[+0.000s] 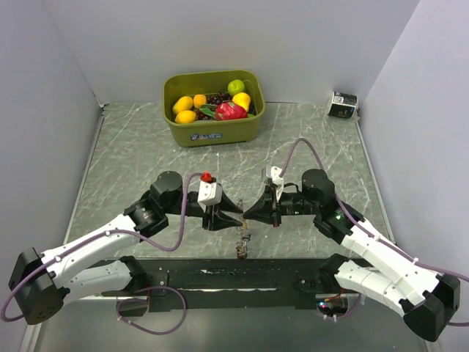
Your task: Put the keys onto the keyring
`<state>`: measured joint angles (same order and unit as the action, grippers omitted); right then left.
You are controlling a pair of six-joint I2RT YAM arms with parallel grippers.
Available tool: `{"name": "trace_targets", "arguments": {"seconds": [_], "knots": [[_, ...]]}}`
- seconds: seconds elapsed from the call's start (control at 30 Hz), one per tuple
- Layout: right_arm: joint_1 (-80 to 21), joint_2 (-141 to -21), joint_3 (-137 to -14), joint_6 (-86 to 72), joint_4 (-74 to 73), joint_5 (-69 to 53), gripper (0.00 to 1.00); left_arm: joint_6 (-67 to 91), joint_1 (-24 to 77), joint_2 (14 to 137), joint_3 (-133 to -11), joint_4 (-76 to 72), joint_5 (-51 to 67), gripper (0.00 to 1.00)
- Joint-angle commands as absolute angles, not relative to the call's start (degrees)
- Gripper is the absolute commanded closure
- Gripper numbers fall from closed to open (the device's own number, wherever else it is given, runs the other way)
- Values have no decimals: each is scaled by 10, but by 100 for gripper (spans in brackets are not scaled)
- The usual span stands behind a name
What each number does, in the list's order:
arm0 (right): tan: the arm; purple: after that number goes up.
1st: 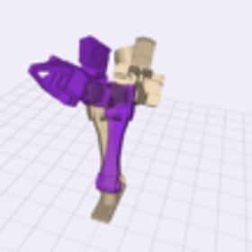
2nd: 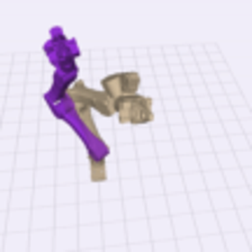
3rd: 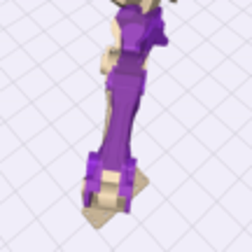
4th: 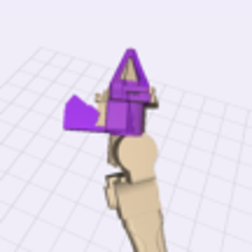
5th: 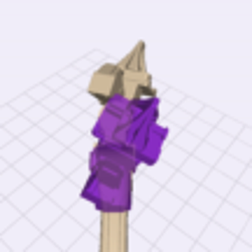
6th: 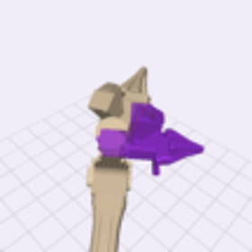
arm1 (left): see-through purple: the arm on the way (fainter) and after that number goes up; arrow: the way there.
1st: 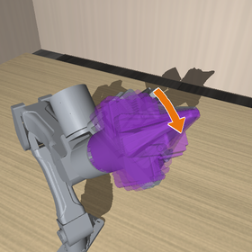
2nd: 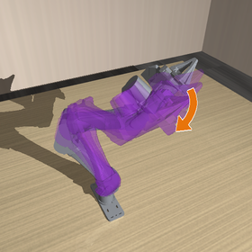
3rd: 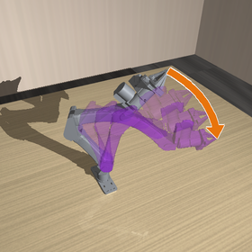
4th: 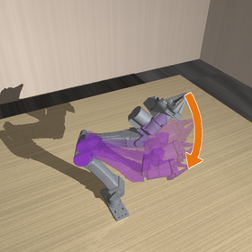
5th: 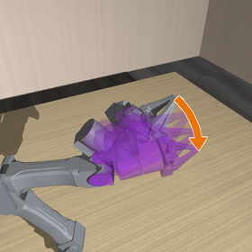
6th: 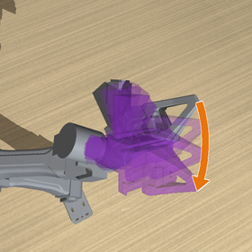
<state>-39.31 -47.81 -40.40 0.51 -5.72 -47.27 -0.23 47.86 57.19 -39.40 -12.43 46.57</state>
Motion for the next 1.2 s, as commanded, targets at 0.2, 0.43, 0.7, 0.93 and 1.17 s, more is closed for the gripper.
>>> {"name": "trace_targets", "arguments": {"seconds": [0.2,0.43,0.7,0.93,1.17], "knots": [[-406,-505,-453,38,-103,-449,100,-149,482,587,-542,165,358,41],[-421,-531,-485,58,-139,-422,100,-214,482,638,-616,295,343,41],[-439,-566,-495,69,-155,-415,100,-248,482,657,-646,329,352,45],[-441,-564,-490,69,-149,-410,100,-250,482,635,-642,296,381,53],[-442,-555,-479,69,-134,-413,100,-251,482,649,-639,280,427,67]]}}
